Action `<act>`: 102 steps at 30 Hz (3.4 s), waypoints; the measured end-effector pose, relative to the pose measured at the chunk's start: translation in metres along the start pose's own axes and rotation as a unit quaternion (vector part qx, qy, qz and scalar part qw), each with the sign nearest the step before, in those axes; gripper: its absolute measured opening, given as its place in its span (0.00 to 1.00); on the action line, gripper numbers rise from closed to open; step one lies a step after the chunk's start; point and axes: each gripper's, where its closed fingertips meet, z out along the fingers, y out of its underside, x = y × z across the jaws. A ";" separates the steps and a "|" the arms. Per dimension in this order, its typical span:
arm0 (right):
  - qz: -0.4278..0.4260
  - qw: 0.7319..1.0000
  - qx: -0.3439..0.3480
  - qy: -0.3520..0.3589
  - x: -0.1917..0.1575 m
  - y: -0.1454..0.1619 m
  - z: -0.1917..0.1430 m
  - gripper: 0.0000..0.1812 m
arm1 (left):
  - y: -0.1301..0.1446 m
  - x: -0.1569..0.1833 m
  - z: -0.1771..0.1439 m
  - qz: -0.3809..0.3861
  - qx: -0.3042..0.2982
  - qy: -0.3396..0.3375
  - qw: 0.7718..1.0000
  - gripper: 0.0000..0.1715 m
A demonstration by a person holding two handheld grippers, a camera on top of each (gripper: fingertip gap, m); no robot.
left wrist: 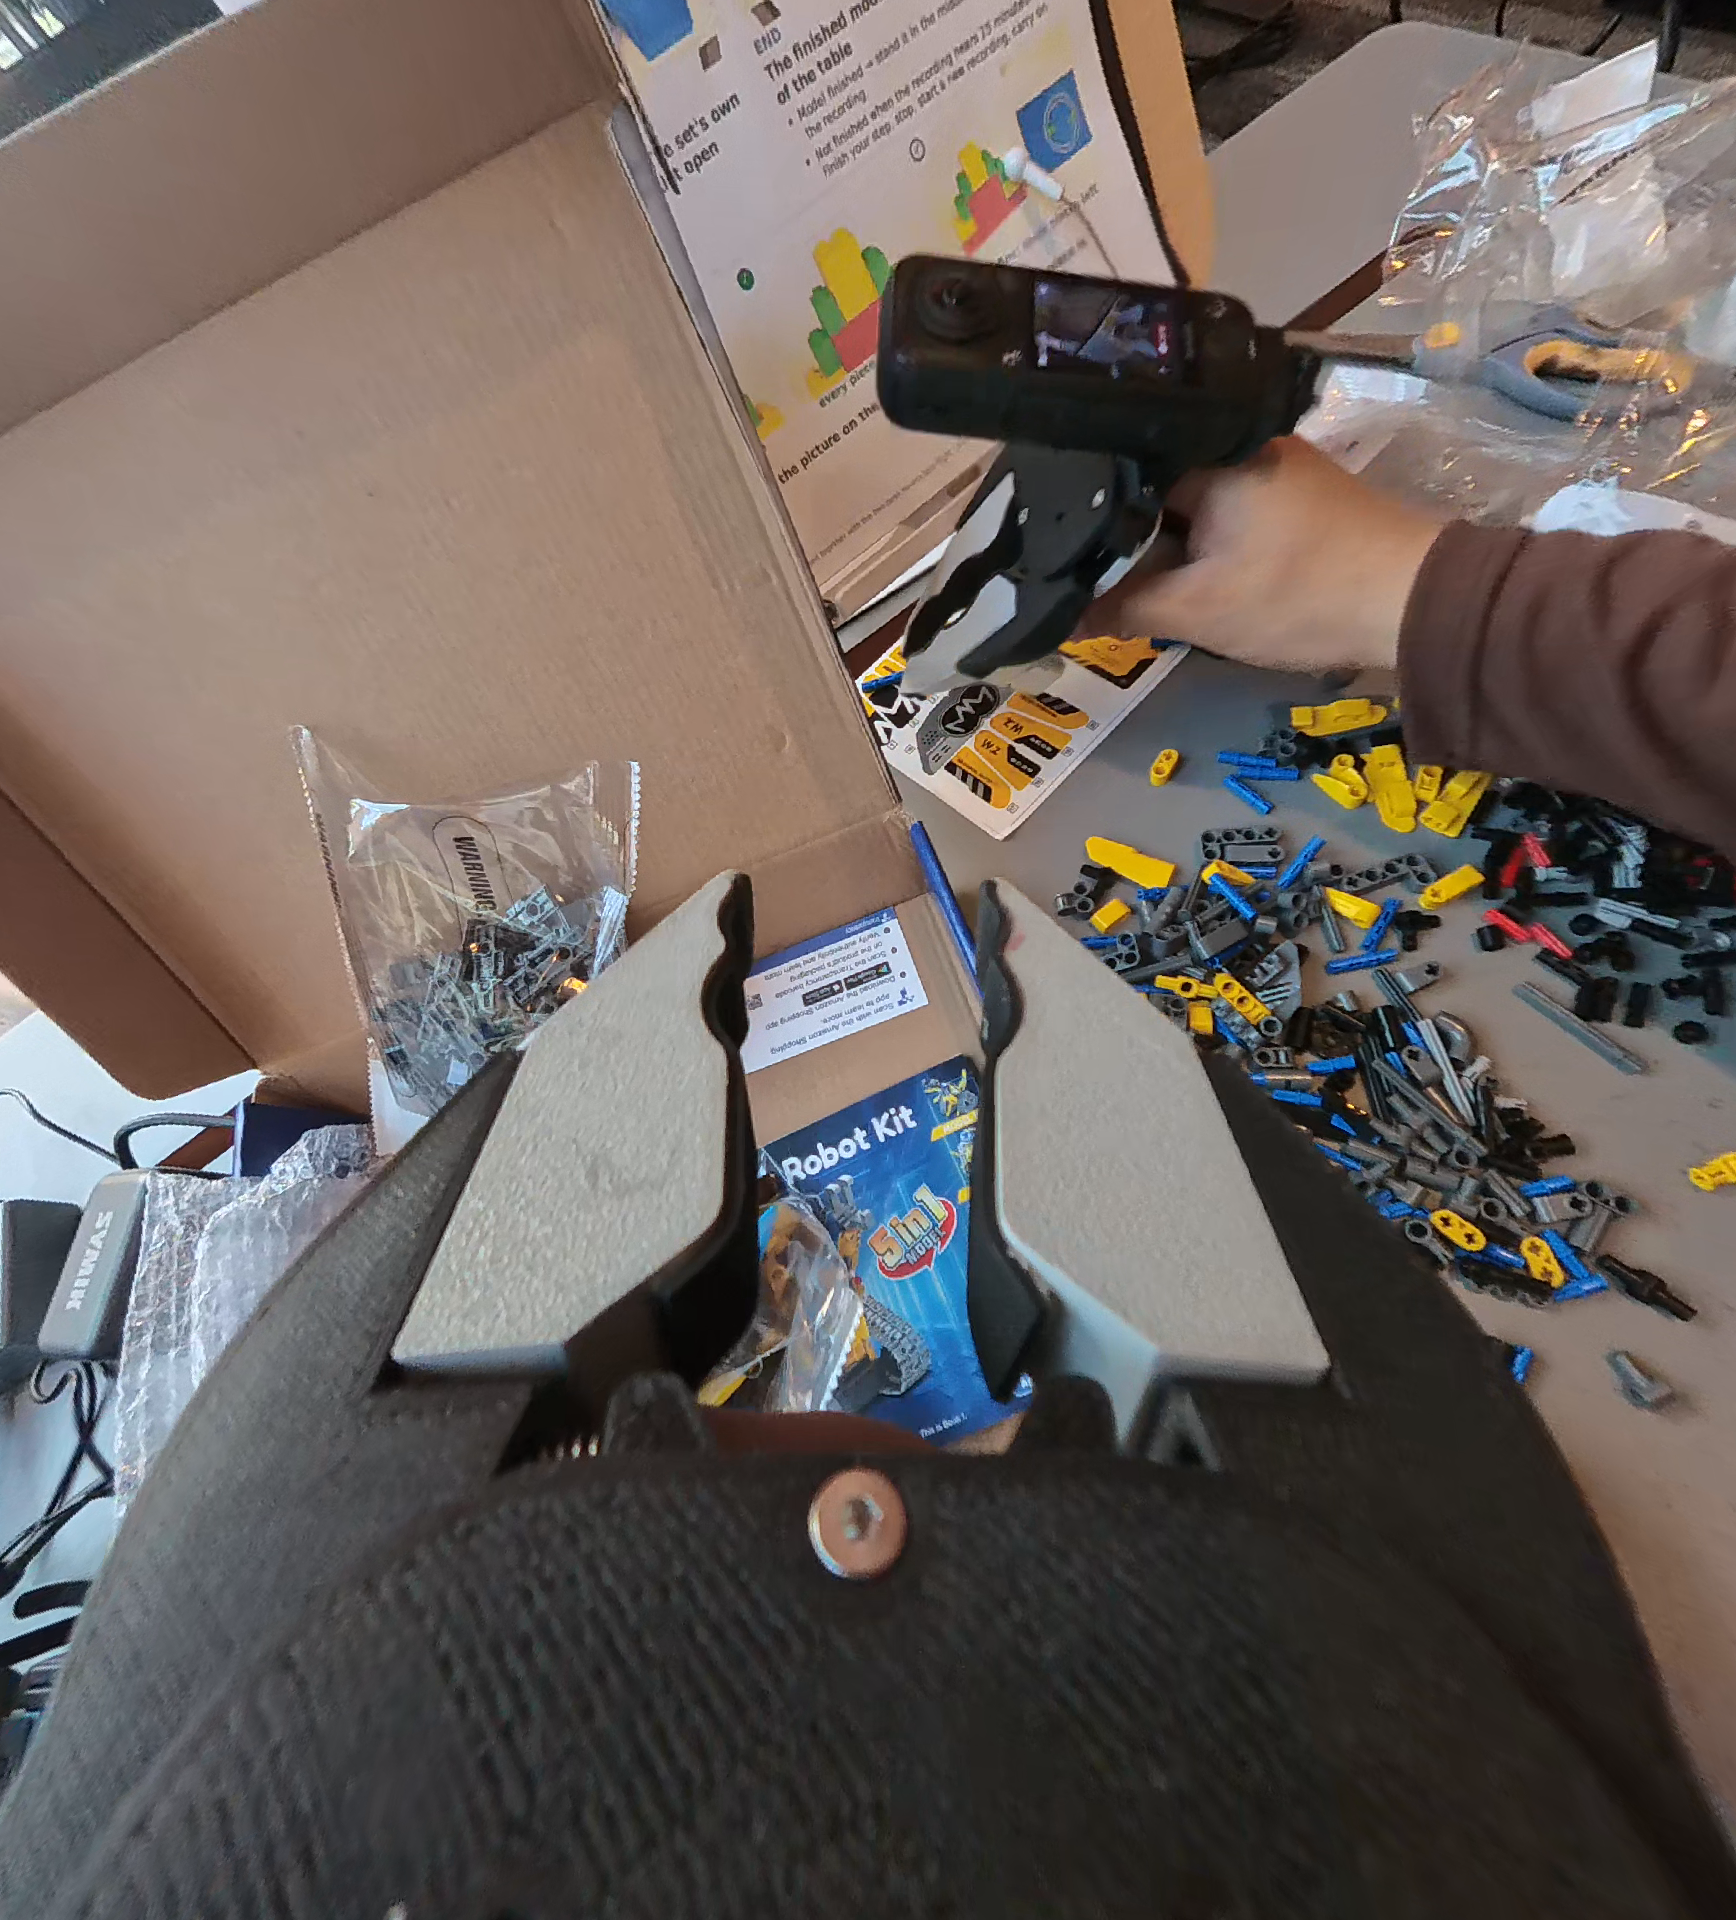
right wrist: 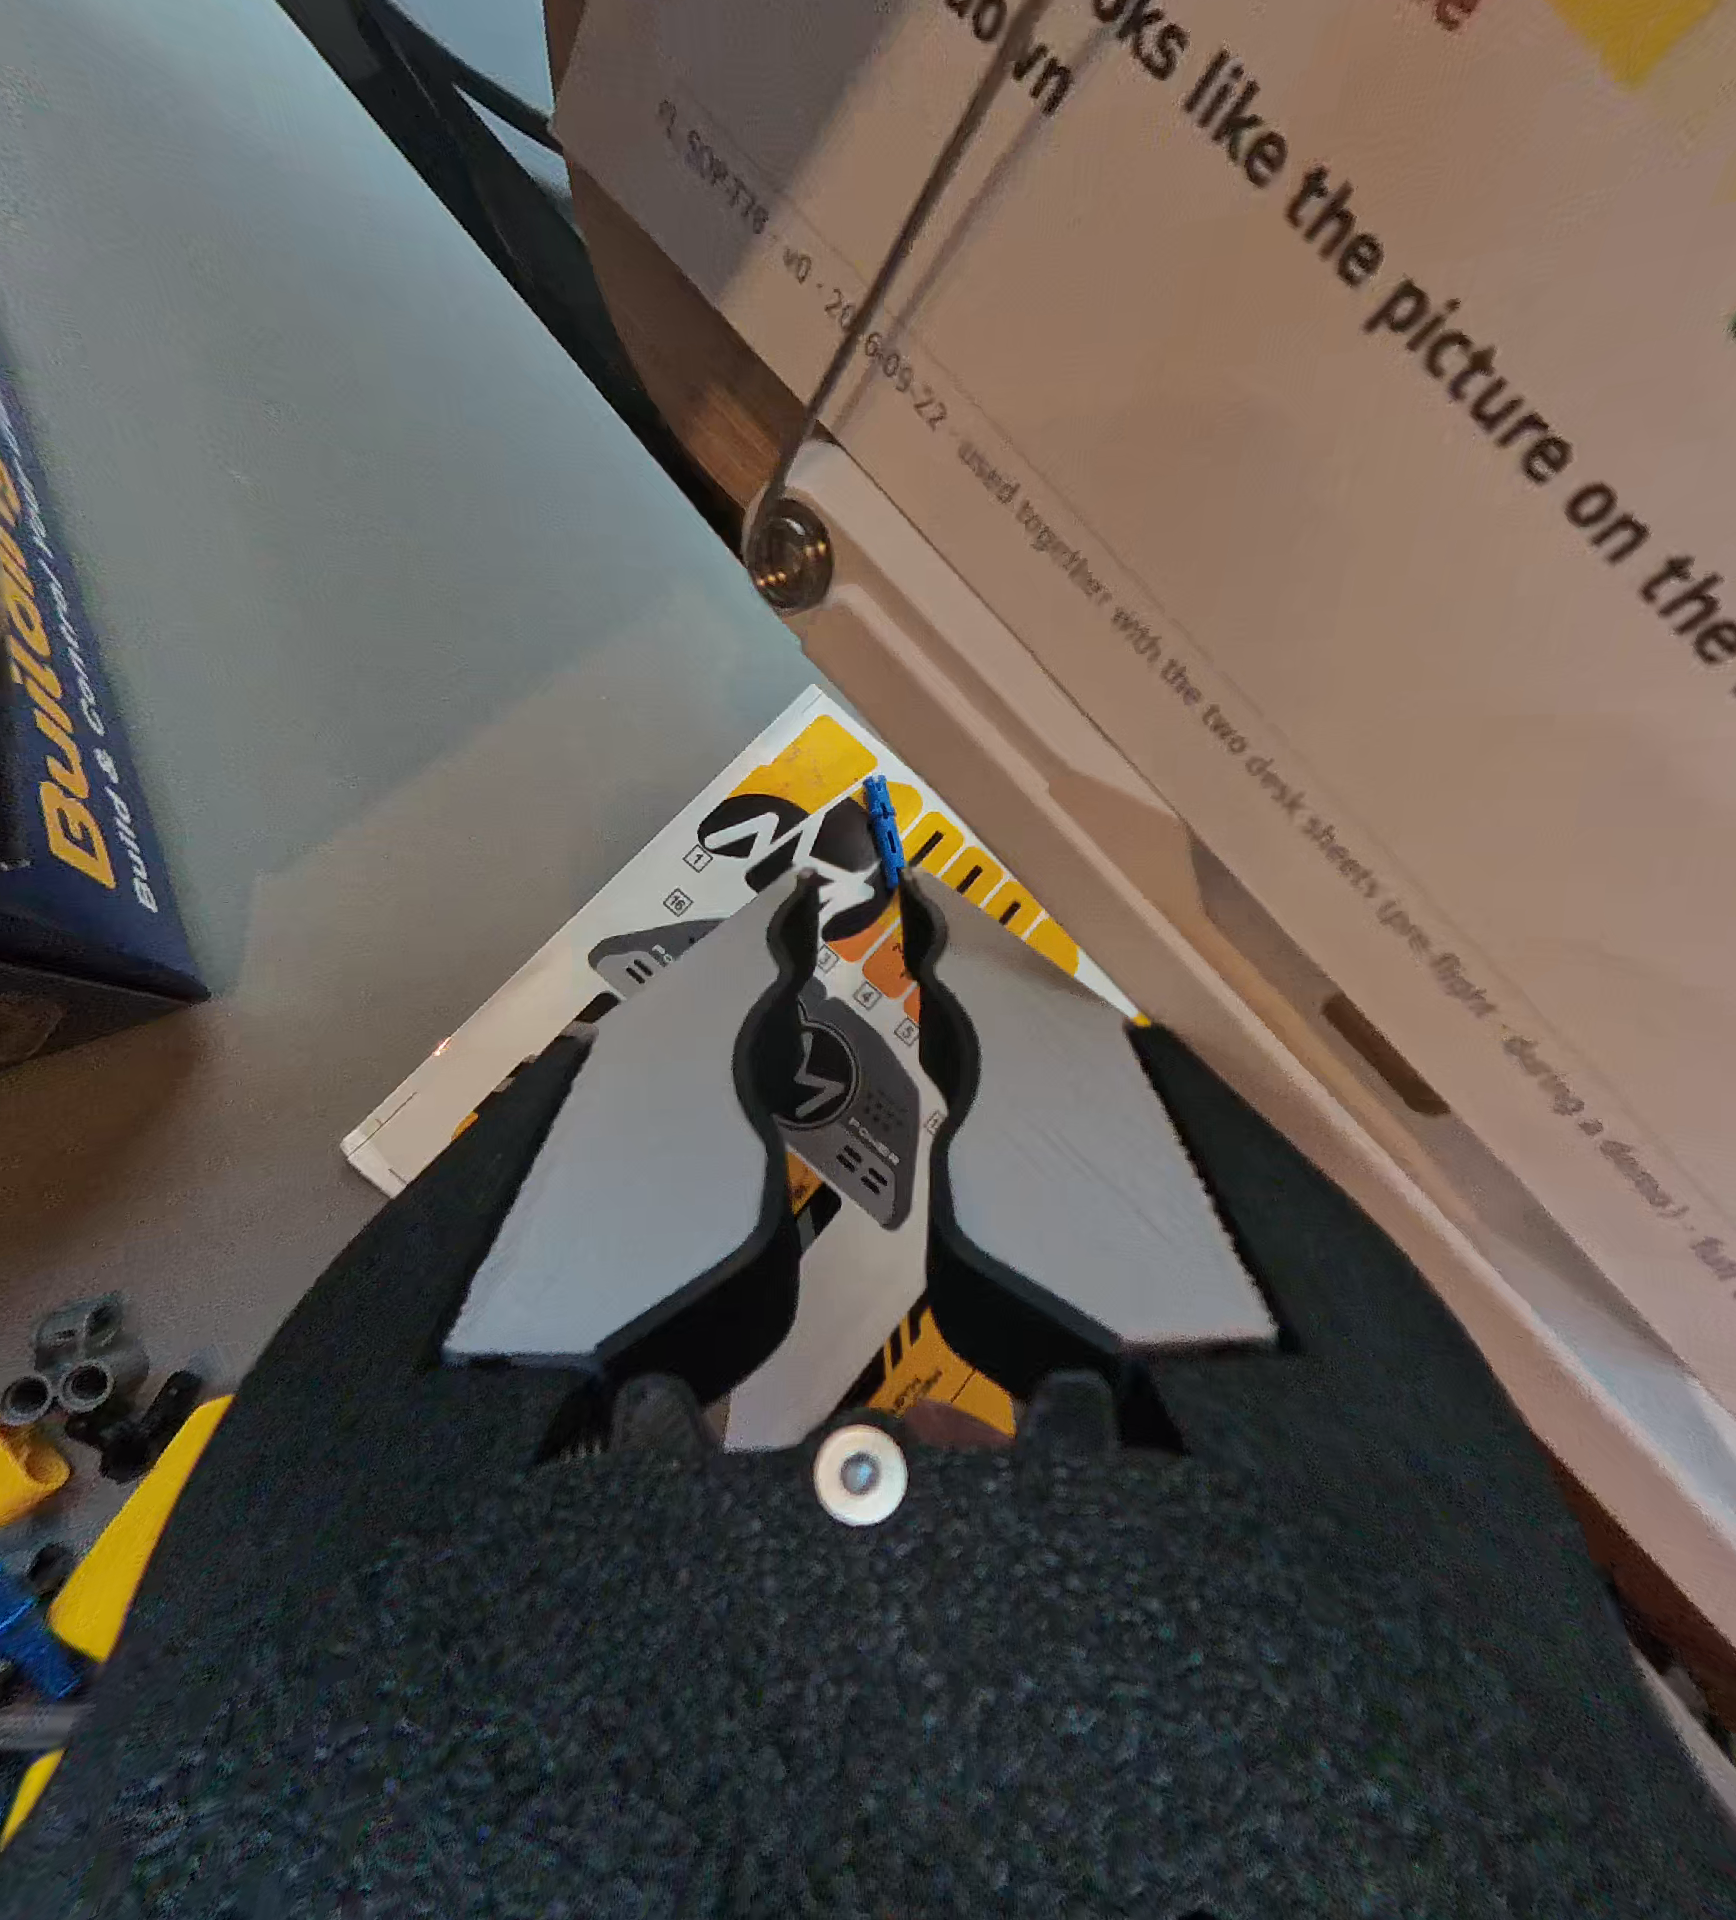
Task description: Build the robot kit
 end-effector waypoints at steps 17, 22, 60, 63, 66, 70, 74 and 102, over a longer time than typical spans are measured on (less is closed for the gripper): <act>0.001 0.998 -0.059 -0.023 -0.021 0.020 -0.016 0.06 | -0.012 0.002 -0.018 0.002 0.031 0.004 1.000 0.23; 0.019 0.997 -0.070 -0.040 -0.032 0.033 -0.018 0.00 | -0.011 0.002 -0.018 0.001 0.031 0.005 1.000 0.23; -0.053 0.980 -0.054 -0.186 -0.089 0.017 -0.037 0.02 | -0.011 0.006 -0.015 0.007 0.027 0.010 1.000 0.23; -0.065 0.970 -0.055 -0.226 -0.125 0.023 -0.055 0.02 | -0.013 0.007 -0.017 0.006 0.032 0.010 0.999 0.22; -0.087 0.965 -0.077 -0.235 -0.150 0.038 -0.056 0.02 | -0.014 0.009 -0.019 0.011 0.034 0.011 0.999 0.22; -0.091 0.968 -0.075 -0.221 -0.148 0.043 -0.063 0.02 | -0.015 0.012 -0.022 0.015 0.037 0.013 0.999 0.22; -0.036 0.982 -0.051 -0.179 -0.101 0.033 -0.081 0.10 | -0.018 0.009 -0.028 0.008 0.048 0.014 0.999 0.22; -0.007 0.991 -0.116 -0.073 -0.041 0.081 -0.076 0.00 | -0.016 0.014 -0.024 0.018 0.040 0.014 0.999 0.22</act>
